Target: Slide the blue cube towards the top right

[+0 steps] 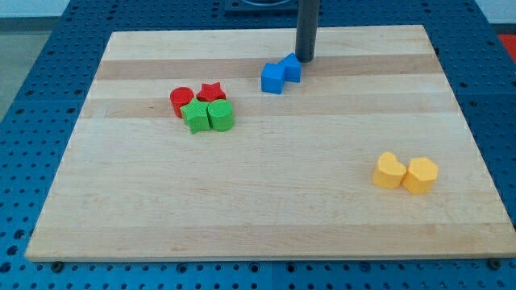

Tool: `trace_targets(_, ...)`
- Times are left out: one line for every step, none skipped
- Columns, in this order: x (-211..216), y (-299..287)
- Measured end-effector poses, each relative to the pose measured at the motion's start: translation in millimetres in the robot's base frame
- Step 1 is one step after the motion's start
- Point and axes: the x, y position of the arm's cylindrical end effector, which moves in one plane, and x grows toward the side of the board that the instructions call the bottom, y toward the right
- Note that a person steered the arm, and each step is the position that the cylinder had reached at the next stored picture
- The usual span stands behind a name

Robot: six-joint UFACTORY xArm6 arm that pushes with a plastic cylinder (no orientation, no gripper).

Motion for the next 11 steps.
trace_targets(11, -1)
trace_targets(29, -4)
trace_targets(49, -9)
trace_targets(67, -10)
trace_targets(86, -11)
trace_targets(114, -18)
trace_targets(124, -34)
trace_targets(112, -50)
trace_targets(94, -59)
trace_targets(74, -59)
trace_targets(68, -66)
